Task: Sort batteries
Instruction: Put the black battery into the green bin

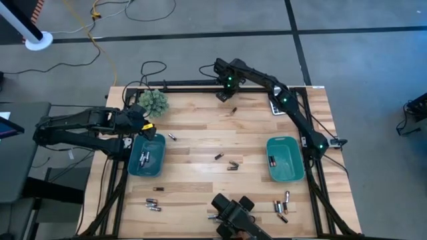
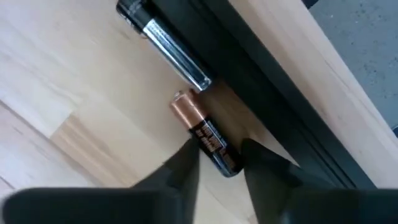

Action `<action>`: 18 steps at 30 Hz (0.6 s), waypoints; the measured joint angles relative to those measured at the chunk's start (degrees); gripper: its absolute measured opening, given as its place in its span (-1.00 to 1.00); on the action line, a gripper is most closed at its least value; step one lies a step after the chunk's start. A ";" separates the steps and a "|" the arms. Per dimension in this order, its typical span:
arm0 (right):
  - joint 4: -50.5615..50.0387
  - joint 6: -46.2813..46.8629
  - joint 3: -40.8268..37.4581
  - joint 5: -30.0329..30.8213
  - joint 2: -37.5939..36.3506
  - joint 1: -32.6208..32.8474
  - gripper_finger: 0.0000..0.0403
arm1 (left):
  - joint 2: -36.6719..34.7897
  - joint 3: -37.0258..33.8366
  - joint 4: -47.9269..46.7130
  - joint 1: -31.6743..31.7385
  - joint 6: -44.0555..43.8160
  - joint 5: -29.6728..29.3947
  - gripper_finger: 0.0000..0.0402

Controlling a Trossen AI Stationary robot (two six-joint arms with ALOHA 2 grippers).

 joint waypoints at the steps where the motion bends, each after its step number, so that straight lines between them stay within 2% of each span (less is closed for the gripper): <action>1: -0.18 -0.23 -0.02 0.02 0.00 0.06 -0.50 | -0.01 0.01 0.02 0.00 -0.05 0.00 -0.14; 5: -1.78 -2.57 -0.07 -0.14 0.00 0.15 -0.85 | -0.01 0.00 0.01 0.00 -0.05 0.00 -0.14; 7: -2.80 -2.59 -0.09 -0.28 -0.10 0.20 -0.94 | -0.02 0.01 0.00 0.00 -0.04 0.00 -0.14; 18: -12.54 1.04 -0.85 -0.22 -6.12 0.52 -0.96 | 0.00 0.00 -0.05 0.00 1.25 0.00 -0.14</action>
